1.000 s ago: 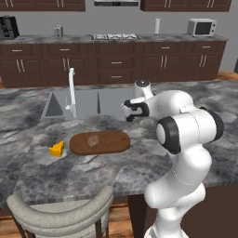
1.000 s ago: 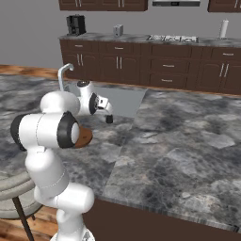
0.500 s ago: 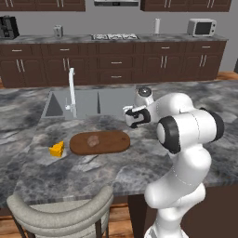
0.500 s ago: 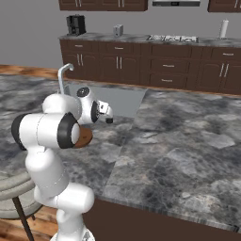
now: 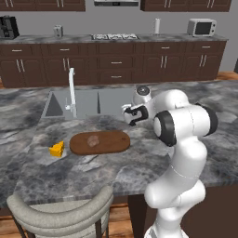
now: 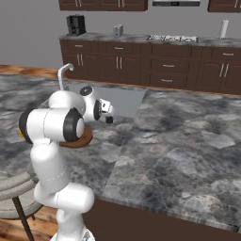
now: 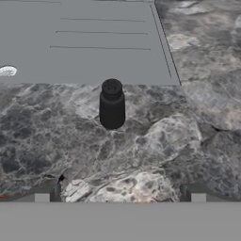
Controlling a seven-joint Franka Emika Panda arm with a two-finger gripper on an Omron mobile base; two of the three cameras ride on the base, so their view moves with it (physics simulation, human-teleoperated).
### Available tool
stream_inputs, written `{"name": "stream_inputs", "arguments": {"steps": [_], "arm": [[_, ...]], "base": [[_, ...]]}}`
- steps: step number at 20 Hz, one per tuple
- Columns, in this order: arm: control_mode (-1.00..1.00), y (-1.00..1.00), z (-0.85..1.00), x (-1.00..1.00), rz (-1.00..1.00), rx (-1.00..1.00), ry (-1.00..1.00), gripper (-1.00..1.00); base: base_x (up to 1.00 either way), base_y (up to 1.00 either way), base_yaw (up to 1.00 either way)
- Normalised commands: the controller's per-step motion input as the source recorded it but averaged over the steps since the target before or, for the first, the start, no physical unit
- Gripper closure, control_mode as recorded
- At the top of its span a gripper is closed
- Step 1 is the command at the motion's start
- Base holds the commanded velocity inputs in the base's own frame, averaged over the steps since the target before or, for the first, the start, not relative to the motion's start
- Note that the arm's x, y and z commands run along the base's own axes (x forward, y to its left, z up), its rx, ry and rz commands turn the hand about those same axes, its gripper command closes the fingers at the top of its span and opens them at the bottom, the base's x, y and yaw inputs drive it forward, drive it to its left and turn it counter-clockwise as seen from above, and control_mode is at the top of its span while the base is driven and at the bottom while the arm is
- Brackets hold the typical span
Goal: Retrieve the reheated potato from the microwave, then place the potato, cheese, and condiment on the cutting board.
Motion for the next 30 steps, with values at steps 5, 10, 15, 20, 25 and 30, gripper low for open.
{"name": "stream_inputs", "arguments": {"steps": [5,10,15,20,25,30], "arm": [[-1.00,-0.01,-0.13,0.34,0.00,0.02,0.00,-1.00],[-1.00,0.00,-0.13,0.26,0.00,0.03,0.00,-1.00],[-1.00,-0.04,-0.12,0.33,0.00,0.00,0.00,-1.00],[-1.00,0.00,-0.17,0.33,0.00,0.01,0.02,-1.00],[-1.00,0.00,-0.17,0.36,0.00,0.00,0.02,-1.00],[-1.00,0.00,-0.10,0.23,0.00,0.00,0.02,-1.00]], "base": [[0.00,0.00,0.00],[0.00,0.00,0.00],[0.00,0.00,0.00],[0.00,0.00,0.00],[0.00,0.00,0.00],[0.00,0.00,0.00]]}}
